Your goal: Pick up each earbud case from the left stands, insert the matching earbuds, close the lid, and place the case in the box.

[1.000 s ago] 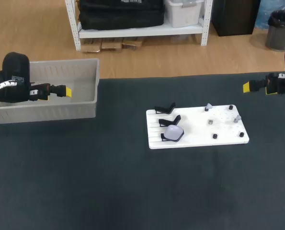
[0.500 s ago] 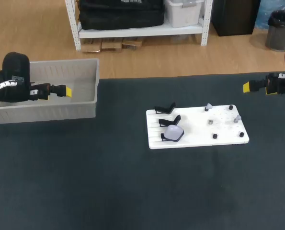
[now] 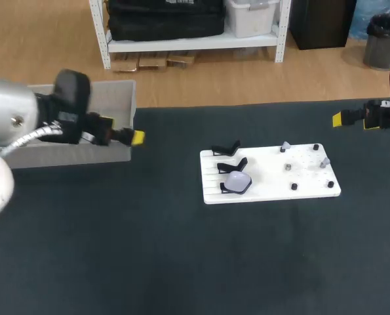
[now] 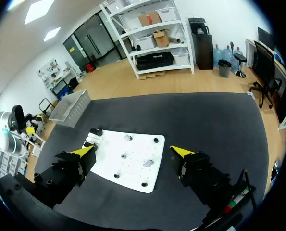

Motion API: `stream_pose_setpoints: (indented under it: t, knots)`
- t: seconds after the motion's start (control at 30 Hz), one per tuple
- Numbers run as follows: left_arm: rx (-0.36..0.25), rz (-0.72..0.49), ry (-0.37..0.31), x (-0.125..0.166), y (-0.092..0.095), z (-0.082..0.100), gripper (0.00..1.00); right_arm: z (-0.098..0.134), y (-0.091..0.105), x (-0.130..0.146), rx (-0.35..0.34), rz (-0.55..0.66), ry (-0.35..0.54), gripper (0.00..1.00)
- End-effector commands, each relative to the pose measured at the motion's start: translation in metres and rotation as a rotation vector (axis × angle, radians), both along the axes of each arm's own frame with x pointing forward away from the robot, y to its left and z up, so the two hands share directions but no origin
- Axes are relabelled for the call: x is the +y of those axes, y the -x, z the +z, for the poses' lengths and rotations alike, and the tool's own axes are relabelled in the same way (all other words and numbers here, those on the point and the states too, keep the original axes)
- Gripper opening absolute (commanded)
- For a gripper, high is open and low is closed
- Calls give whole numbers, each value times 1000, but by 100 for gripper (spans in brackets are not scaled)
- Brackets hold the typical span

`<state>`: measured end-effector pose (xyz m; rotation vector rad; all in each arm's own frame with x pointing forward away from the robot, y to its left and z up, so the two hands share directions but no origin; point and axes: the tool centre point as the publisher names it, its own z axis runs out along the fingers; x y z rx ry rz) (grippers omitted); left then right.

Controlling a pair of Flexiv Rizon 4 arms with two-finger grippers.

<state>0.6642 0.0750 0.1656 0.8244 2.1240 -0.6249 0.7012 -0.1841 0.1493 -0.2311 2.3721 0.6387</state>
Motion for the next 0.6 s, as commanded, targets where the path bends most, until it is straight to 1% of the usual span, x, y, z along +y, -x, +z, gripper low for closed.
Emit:
stream_pose_setpoints:
  t: [0.03, 0.1, 0.17, 0.23, 0.27, 0.33, 0.6]
  knots:
    - [-583, -922, -7, -43, -6, -24, 100, 0, 0, 0, 0, 0, 1, 100]
    - [-569, -938, -26, -60, -2, -32, 100, 0, 0, 0, 0, 0, 1, 100]
    - [-564, -930, -32, -74, 0, -39, 100, 0, 0, 0, 0, 0, 1, 100]
    - [-558, -927, -60, -85, 2, -45, 100, 0, 0, 0, 0, 0, 1, 100]
    - [-547, -902, -85, -90, 3, -48, 100, 0, 0, 0, 0, 0, 1, 100]
    - [-507, -856, -149, -97, 2, -54, 100, 0, 0, 0, 0, 0, 1, 100]
    - [-507, -856, -149, -97, 2, -54, 100, 0, 0, 0, 0, 0, 1, 100]
